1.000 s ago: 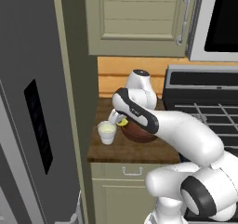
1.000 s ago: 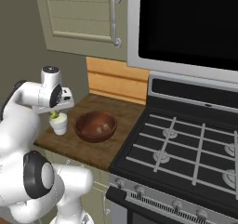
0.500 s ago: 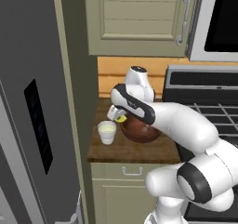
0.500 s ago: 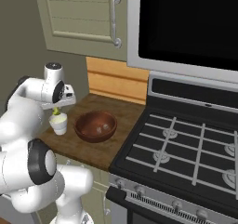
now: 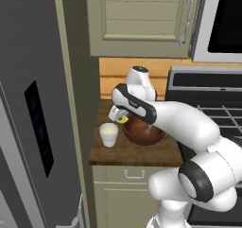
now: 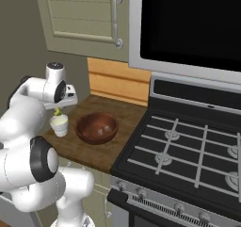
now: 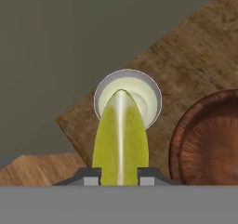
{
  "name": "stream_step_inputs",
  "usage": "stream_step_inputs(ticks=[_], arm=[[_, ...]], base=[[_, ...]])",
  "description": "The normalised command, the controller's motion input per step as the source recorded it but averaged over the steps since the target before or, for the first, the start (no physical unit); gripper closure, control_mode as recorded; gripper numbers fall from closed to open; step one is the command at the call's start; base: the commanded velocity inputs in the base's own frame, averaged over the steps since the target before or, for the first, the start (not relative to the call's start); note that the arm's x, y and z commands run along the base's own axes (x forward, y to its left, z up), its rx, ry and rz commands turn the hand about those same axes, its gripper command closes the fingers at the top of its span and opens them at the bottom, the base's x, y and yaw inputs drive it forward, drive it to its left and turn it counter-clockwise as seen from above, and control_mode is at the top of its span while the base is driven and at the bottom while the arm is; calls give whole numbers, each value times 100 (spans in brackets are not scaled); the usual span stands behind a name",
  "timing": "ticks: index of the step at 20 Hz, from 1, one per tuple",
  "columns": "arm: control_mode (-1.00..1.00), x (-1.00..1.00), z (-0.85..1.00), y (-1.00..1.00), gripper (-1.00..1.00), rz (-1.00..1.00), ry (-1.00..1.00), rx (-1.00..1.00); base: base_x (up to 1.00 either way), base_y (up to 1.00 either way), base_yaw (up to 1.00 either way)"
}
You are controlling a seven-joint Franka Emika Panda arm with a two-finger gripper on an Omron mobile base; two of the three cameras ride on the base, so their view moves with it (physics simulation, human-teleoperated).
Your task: Grab a lemon wedge from the fridge and one ice cube from the ice bowl, and put them in the glass of lemonade.
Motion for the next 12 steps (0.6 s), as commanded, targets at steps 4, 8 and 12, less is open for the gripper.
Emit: stream_step_inputs(ticks=[4,8,12], arm=[[-100,46,0,0,100,0,0,0],[-100,38,0,0,100,0,0,0],[-100,9,-1,1,100,0,0,0]], base=[[0,0,0],[0,0,0],[0,0,0]])
